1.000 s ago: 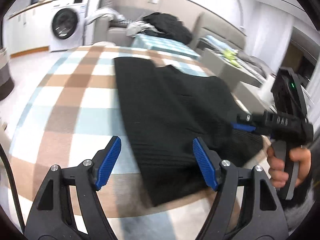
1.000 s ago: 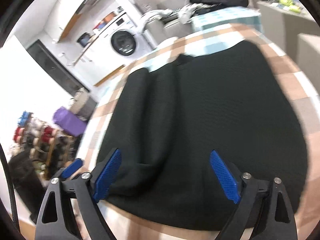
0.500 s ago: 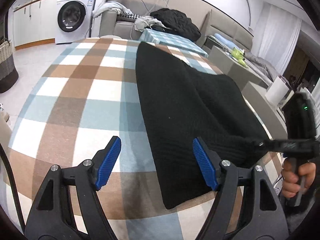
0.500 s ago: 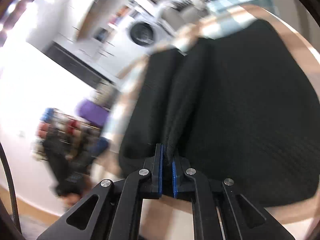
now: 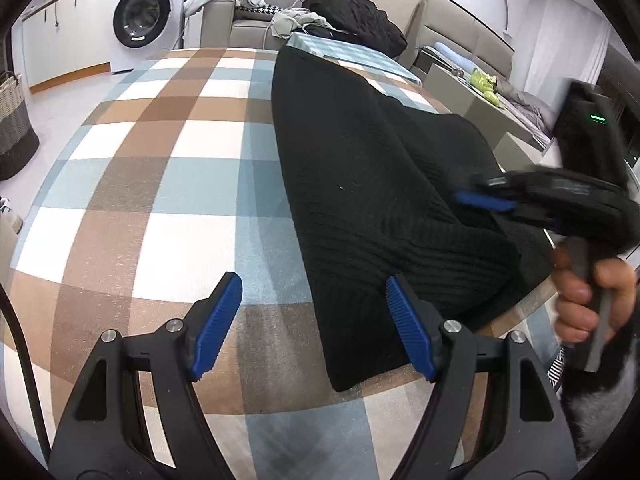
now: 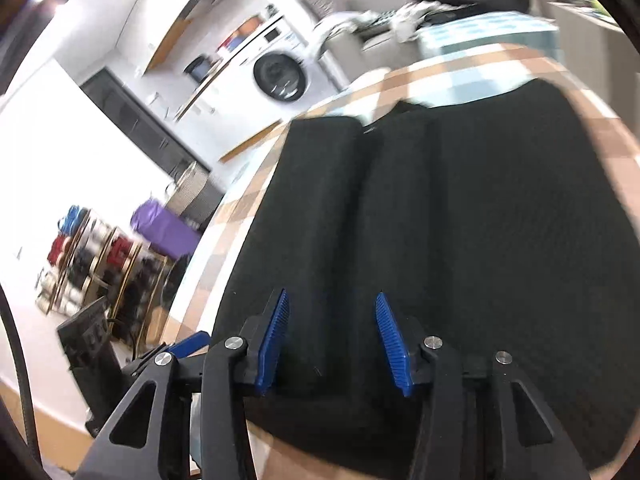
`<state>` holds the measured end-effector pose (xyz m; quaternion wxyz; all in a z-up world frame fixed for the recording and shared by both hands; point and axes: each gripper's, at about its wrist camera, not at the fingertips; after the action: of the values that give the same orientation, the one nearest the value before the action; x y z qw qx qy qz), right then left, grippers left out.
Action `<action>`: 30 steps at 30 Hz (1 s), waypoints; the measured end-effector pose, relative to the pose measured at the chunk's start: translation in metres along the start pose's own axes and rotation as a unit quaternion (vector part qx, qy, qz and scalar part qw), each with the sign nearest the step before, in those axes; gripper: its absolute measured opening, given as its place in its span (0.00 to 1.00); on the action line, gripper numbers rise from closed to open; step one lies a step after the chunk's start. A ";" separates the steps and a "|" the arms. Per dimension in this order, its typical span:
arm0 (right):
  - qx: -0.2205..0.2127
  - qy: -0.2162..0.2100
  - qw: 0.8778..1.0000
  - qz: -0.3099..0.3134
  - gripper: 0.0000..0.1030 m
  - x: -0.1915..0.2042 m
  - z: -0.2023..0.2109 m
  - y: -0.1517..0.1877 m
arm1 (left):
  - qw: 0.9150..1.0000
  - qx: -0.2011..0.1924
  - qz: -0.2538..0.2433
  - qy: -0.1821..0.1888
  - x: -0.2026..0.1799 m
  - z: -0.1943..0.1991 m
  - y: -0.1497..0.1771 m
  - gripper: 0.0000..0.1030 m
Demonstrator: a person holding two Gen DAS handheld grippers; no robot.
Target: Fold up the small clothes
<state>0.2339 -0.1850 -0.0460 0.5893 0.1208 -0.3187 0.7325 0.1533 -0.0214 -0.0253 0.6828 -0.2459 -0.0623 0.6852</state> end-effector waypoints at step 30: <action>0.058 -0.033 0.997 0.037 0.44 0.004 0.012 0.068 | 1.000 -0.001 -0.008 0.009 -0.005 -0.001 -0.012 0.70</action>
<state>0.1668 -0.1965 -0.0566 0.5431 0.1672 -0.2995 0.7664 0.1647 -0.0253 -0.0201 0.6885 -0.2520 -0.0590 0.6775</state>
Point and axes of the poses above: each gripper's, at about its wrist camera, not at the fingertips, and z roughly against the way its jaws point, x to its left, y to its underside, and after that the axes turned 14 degrees about x, right-handed
